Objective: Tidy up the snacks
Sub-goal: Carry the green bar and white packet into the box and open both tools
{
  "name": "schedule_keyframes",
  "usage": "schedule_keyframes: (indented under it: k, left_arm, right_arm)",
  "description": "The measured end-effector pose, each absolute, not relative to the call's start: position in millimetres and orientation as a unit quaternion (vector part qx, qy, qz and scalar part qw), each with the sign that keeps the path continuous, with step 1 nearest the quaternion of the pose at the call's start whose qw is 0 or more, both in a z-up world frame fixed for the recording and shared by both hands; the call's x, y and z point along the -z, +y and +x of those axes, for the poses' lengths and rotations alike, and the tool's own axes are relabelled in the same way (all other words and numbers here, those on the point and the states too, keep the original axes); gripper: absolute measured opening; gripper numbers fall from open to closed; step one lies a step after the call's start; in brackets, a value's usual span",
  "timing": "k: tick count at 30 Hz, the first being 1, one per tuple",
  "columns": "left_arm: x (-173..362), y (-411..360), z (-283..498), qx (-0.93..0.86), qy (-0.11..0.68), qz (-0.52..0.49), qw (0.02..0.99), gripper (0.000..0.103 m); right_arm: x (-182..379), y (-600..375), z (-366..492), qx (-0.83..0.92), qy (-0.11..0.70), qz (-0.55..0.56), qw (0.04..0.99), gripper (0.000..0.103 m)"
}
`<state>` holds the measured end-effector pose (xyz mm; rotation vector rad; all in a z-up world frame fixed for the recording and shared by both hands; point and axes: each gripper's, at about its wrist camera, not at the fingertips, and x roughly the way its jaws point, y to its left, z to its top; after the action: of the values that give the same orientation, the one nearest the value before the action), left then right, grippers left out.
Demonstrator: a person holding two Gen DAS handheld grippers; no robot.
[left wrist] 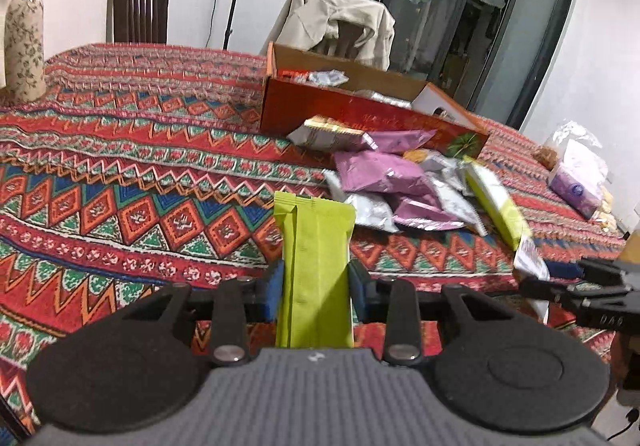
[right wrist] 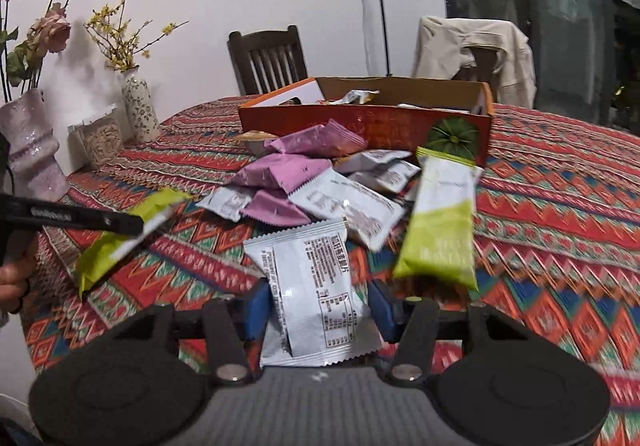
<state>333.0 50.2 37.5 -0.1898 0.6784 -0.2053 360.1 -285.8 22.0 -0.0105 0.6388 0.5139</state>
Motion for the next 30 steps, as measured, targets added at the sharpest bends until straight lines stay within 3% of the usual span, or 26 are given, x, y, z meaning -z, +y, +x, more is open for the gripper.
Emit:
schedule_keyframes:
  k: [10, 16, 24, 30]
  left_arm:
    - [-57.0, 22.5, 318.3, 0.118, 0.315, -0.078, 0.939, 0.034]
    - [-86.6, 16.8, 349.1, 0.173, 0.292, -0.101, 0.935, 0.034]
    - [-149.5, -23.8, 507.4, 0.212, 0.278, -0.083, 0.933, 0.034]
    - [-111.6, -57.7, 649.4, 0.14, 0.365, -0.073, 0.918, 0.034]
  right_arm:
    - [-23.0, -305.0, 326.3, -0.247, 0.292, 0.014, 0.924, 0.052]
    - [-31.2, -310.7, 332.6, -0.254, 0.273, 0.039, 0.927, 0.052]
    - [-101.1, -327.8, 425.5, -0.261, 0.197, 0.084, 0.941, 0.052]
    - [-121.9, -324.8, 558.8, -0.23, 0.233, 0.125, 0.937, 0.052]
